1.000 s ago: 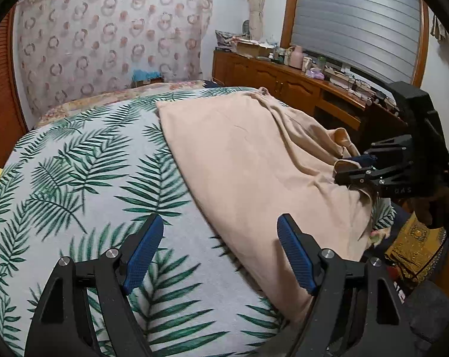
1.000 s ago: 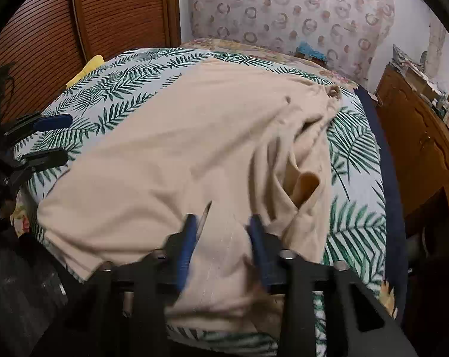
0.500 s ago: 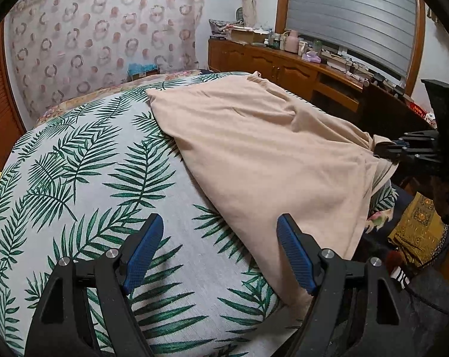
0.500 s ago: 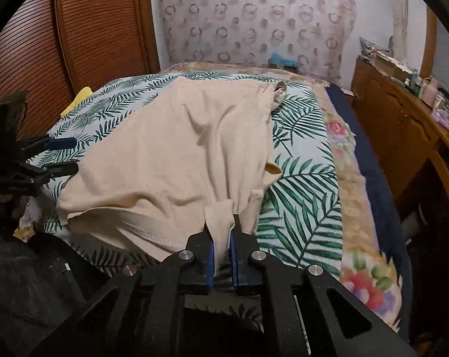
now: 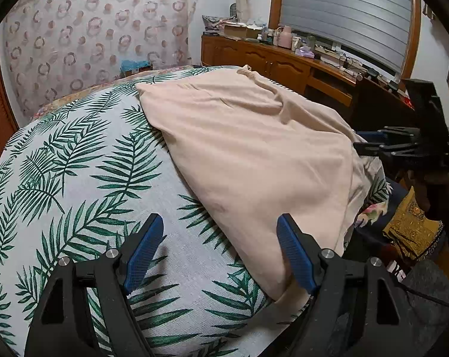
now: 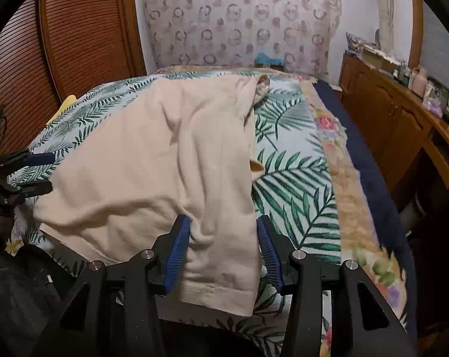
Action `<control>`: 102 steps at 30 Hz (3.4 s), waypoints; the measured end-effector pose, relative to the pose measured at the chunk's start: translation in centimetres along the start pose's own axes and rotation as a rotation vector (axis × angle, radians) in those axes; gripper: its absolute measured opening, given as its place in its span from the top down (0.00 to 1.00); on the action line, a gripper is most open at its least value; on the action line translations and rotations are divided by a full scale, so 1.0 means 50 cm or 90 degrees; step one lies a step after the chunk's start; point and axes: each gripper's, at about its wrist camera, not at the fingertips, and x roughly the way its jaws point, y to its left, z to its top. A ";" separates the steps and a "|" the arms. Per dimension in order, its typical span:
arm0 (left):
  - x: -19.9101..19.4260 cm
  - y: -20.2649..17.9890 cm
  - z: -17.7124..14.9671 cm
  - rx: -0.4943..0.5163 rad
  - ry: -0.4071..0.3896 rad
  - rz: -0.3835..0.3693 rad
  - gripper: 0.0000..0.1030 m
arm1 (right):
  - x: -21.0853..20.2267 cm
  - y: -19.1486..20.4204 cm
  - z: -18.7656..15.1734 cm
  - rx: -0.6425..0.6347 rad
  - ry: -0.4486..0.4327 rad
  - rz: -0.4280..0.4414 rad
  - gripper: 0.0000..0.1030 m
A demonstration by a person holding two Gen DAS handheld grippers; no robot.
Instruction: Fold small clothes
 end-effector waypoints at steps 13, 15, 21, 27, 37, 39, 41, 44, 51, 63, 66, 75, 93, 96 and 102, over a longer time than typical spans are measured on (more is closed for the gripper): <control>0.003 -0.011 -0.005 0.006 0.014 -0.055 0.38 | 0.021 0.010 0.008 -0.030 0.020 0.060 0.51; 0.008 -0.017 -0.008 0.008 0.028 -0.070 0.45 | 0.025 0.016 0.007 -0.043 0.020 0.064 0.59; 0.014 -0.026 -0.014 0.016 0.052 -0.086 0.51 | 0.026 0.025 0.006 -0.065 0.021 0.095 0.81; 0.010 -0.018 -0.015 0.012 0.069 -0.122 0.86 | 0.026 0.014 0.006 -0.029 0.001 0.111 0.93; -0.058 0.015 0.085 -0.006 -0.061 -0.105 0.96 | -0.036 -0.006 0.084 0.007 -0.125 0.121 0.94; -0.051 0.037 0.126 -0.014 -0.081 -0.100 0.96 | -0.036 -0.011 0.118 0.006 -0.145 0.118 0.94; -0.035 0.061 0.165 -0.016 -0.093 -0.083 0.96 | -0.027 -0.016 0.158 0.003 -0.156 0.110 0.94; -0.003 0.102 0.212 -0.023 -0.098 -0.066 0.96 | -0.001 -0.023 0.214 -0.002 -0.159 0.096 0.94; 0.082 0.198 0.312 -0.048 -0.090 -0.031 0.96 | 0.113 -0.030 0.331 -0.013 -0.122 0.065 0.94; 0.192 0.239 0.347 -0.060 -0.021 0.006 0.96 | 0.211 -0.043 0.418 -0.007 -0.043 0.070 0.91; 0.185 0.238 0.340 -0.060 -0.026 -0.009 0.89 | 0.205 -0.042 0.421 -0.008 -0.044 0.069 0.88; 0.153 0.232 0.299 -0.040 -0.016 -0.034 0.30 | 0.147 -0.042 0.407 -0.027 -0.082 0.030 0.52; 0.266 0.262 0.314 -0.022 0.059 -0.017 0.30 | 0.211 -0.029 0.393 -0.110 0.016 0.035 0.51; 0.275 0.270 0.337 -0.019 0.047 -0.007 0.30 | 0.228 -0.039 0.413 -0.104 0.015 0.043 0.51; 0.277 0.314 0.393 -0.039 0.000 0.025 0.30 | 0.244 -0.074 0.449 -0.076 -0.017 0.034 0.51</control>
